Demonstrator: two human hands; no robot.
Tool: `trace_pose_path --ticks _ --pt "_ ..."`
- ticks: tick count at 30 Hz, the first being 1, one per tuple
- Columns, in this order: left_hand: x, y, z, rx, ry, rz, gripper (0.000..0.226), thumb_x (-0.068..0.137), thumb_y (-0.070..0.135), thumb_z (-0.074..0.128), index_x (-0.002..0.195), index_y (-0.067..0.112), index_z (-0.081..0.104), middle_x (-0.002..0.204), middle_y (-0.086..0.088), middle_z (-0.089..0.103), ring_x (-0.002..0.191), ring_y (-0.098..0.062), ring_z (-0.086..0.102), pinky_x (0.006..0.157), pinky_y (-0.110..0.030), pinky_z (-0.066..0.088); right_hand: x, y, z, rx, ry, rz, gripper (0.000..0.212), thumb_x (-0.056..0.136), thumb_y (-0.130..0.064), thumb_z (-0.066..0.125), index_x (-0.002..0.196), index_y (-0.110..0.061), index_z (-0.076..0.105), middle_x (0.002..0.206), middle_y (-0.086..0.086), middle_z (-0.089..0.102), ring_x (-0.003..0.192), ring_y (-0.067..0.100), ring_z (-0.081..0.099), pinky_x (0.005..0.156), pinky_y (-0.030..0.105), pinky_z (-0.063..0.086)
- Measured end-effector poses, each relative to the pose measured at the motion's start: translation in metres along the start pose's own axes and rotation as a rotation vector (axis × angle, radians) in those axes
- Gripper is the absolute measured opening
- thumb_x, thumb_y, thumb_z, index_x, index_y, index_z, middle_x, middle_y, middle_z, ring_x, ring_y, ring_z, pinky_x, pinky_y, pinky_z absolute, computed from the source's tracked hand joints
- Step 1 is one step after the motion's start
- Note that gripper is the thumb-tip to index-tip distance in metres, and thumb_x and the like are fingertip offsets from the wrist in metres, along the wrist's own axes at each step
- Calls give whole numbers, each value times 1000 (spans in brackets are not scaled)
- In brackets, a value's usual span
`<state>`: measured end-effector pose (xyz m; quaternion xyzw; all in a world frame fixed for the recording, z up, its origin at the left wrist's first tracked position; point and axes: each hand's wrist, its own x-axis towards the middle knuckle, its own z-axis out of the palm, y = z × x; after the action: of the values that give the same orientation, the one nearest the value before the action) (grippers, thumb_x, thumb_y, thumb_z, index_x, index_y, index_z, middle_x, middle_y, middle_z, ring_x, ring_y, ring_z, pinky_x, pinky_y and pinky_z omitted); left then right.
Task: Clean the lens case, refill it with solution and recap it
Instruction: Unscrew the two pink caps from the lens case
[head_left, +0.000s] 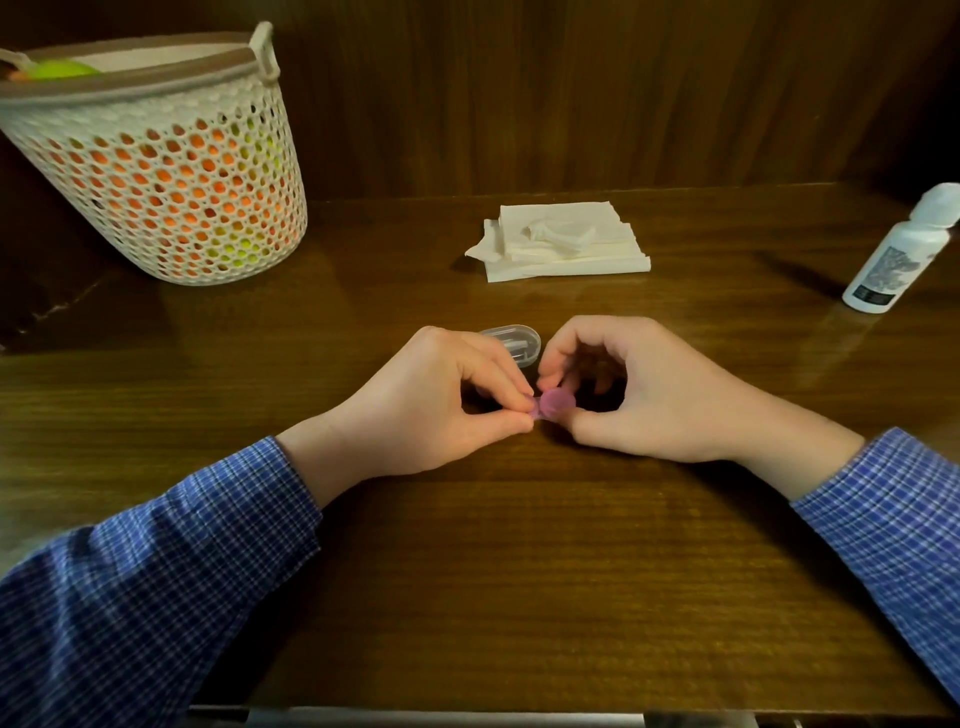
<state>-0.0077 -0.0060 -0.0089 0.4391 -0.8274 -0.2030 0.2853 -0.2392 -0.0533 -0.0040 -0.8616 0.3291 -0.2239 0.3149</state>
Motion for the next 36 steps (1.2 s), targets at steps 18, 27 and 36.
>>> trace_pose_path --ticks 18,27,36 --pt "0 1 -1 2 -4 -12 13 88 20 80 100 20 83 102 12 76 99 -2 71 88 -18 56 2 4 -18 253 -50 45 31 91 -20 72 121 -26 71 98 -11 75 88 10 71 80 23 58" --pt "-1 -1 0 -20 -5 -6 13 88 19 80 101 19 83 103 11 76 99 -4 71 86 -22 59 4 22 -31 214 13 110 20 85 -15 79 103 -24 76 101 -3 77 97 16 74 86 31 62" --pt "0 0 2 -37 2 1 12 88 18 80 99 18 83 102 9 76 98 -8 72 85 -28 61 7 33 -33 -177 79 160 14 83 -44 79 95 -41 72 98 -23 68 96 -5 61 81 20 50"
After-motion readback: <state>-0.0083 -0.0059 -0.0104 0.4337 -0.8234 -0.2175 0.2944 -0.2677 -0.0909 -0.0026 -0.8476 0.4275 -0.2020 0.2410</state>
